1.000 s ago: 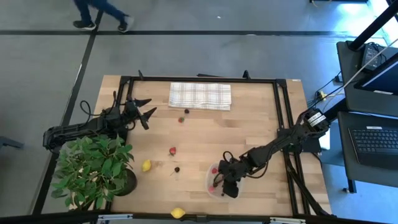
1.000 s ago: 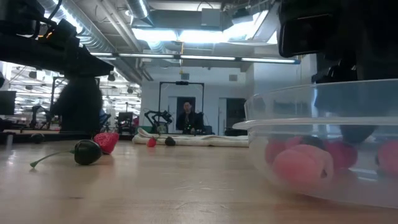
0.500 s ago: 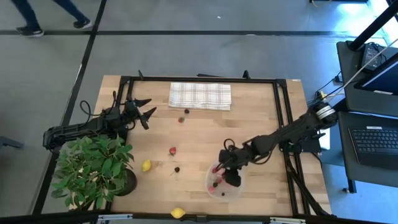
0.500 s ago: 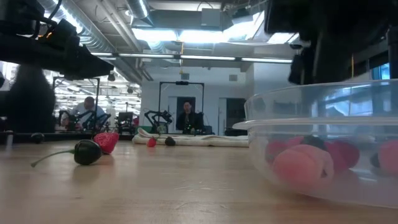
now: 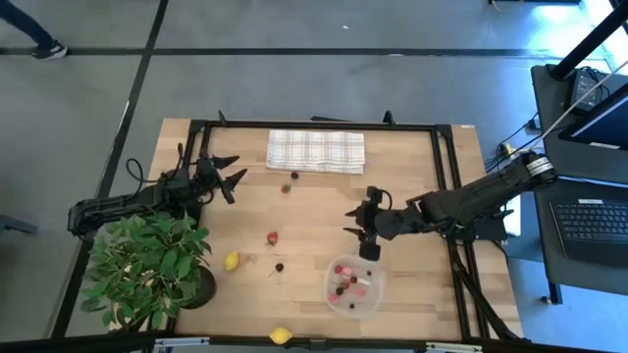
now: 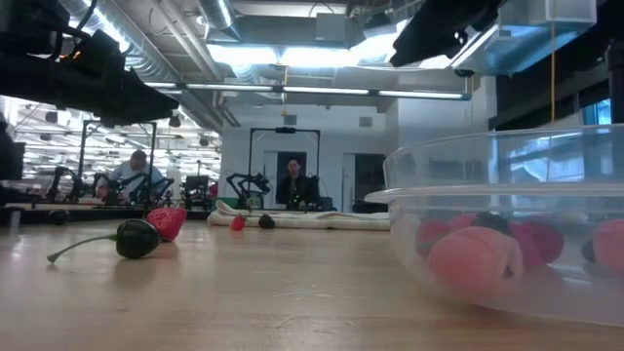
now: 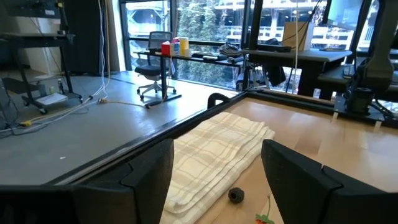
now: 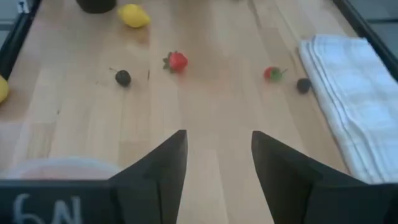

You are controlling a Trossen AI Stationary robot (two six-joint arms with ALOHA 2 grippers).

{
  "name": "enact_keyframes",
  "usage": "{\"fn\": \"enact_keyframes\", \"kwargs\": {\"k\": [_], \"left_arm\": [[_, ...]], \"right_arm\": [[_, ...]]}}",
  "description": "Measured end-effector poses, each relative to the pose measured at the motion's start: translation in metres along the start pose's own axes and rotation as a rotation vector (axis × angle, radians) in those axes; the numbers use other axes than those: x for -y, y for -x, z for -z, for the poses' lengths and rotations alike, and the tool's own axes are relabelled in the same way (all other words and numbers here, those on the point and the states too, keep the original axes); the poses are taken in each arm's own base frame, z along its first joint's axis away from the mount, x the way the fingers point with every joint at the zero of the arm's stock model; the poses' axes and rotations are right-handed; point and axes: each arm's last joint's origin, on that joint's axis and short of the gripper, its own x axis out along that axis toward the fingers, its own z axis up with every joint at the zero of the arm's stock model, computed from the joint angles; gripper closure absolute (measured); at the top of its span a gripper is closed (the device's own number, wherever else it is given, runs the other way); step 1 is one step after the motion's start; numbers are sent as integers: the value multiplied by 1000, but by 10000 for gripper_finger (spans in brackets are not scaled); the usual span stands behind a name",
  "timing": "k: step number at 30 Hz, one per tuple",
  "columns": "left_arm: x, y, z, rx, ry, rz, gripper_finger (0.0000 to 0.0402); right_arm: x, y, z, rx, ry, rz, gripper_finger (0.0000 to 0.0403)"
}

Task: Pick and placing Produce into tupperware
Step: Put the bottom red strawberry into the transparent bin

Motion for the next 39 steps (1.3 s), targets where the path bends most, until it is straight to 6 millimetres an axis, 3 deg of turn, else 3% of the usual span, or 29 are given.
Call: {"fn": "enact_keyframes", "kwargs": {"k": [3,6,17,27,32,39], "left_arm": [[0,0,0,0,10,0,164],[0,0,0,0,11,0,164],[0,0,0,0,15,0,164],[0,0,0,0,18,2,164],[3,0,0,-5,12,81,164],[8,1,-5,51,-83,266,152]], "right_arm": [[4,3,-1,16,29,6,221],[16,2,12,36,29,29,221],[61,14,91,329,-104,49,221],[76,9,157,485,-176,56,221],[78,10,170,515,-198,48,221],[78,11,170,527,-192,50,221]]}}
